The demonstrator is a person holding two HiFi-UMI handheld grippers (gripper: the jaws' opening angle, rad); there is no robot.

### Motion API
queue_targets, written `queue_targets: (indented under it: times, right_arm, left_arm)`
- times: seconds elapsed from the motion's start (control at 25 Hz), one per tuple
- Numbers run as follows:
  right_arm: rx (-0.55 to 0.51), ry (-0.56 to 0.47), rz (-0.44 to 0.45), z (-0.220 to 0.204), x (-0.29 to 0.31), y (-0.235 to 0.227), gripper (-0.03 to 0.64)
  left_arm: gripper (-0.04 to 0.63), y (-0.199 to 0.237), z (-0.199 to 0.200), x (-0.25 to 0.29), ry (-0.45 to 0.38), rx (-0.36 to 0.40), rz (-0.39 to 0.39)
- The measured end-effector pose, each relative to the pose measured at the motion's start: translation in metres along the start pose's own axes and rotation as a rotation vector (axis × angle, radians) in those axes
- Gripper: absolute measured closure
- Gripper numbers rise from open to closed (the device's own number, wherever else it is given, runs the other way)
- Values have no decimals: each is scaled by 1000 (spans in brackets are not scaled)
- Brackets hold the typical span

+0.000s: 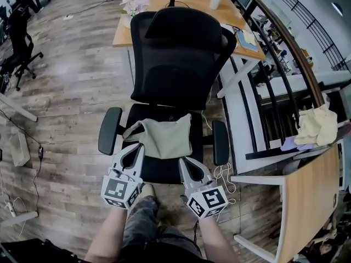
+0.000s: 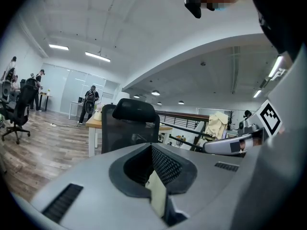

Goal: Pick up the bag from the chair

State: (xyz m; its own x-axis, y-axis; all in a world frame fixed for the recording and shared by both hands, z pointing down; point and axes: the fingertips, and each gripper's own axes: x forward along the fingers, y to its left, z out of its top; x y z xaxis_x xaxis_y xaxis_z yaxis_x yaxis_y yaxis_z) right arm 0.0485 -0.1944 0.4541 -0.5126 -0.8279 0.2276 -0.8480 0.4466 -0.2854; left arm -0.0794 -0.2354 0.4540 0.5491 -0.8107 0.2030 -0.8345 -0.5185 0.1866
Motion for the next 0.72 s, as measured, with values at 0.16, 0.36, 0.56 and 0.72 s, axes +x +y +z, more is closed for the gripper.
queue_targets:
  times: [0.16, 0.36, 0.56, 0.72]
  right_arm:
    - [-4, 5, -5, -4, 20, -5, 609]
    - [8, 31, -11, -17, 32, -8, 609]
    - [31, 61, -8, -34, 42, -15, 609]
    - [47, 78, -2, -47, 51, -27, 609]
  left_arm:
    - [598, 9, -6, 17, 12, -7, -26]
    - [598, 12, -22, 29, 39, -25, -55]
    - [598, 12, -37, 44, 55, -47, -68]
    - [598, 9, -51, 55, 69, -58, -69]
